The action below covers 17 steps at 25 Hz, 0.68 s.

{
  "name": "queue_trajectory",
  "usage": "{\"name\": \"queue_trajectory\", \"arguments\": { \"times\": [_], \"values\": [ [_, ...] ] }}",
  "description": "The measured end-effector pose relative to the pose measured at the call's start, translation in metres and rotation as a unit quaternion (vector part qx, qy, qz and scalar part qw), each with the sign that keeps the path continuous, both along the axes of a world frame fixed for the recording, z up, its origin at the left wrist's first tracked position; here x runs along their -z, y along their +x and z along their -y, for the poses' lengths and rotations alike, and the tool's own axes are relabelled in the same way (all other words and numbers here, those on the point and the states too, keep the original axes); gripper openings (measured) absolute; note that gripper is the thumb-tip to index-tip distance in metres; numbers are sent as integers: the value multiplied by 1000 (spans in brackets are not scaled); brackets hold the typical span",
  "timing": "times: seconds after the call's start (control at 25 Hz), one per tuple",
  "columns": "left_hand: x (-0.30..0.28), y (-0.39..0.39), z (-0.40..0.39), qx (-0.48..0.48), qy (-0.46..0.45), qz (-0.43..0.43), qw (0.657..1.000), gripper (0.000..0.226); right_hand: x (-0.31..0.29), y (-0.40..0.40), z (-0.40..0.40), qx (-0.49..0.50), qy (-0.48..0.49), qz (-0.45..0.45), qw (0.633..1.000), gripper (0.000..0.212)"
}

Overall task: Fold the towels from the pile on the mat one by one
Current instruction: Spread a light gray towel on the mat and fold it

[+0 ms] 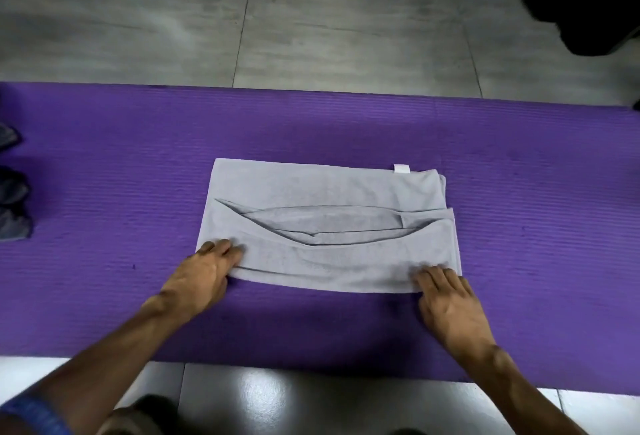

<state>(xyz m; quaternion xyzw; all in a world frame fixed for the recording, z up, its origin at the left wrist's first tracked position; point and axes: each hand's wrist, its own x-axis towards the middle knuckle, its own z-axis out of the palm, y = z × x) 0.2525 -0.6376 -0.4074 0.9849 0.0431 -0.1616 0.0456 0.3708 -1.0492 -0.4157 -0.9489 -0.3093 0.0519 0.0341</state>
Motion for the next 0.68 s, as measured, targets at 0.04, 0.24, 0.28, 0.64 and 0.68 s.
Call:
{"name": "queue_trajectory", "arguments": {
  "times": [0.04, 0.24, 0.28, 0.64, 0.68],
  "values": [
    [-4, 3, -7, 16, -31, -34, 999, 57, -5, 5, 0, -1, -3, -21, 1000, 42],
    [-31, 11, -10, 63, -192, -296, 934, 24, -22, -2, 36, -143, -4, -79, 987, 51],
    [-35, 13, -7, 63, -187, -343, 919, 24, -28, -7, 38, -148, 2, -96, 984, 56],
    [-13, 36, -38, -14, -159, -25, 987, 33, -12, 45, 15, -3, 42, -120, 992, 55],
    [-14, 39, -43, -36, -182, -59, 981, 31, -11, 46, 13, 0, 48, -119, 992, 53]
  ]
}}
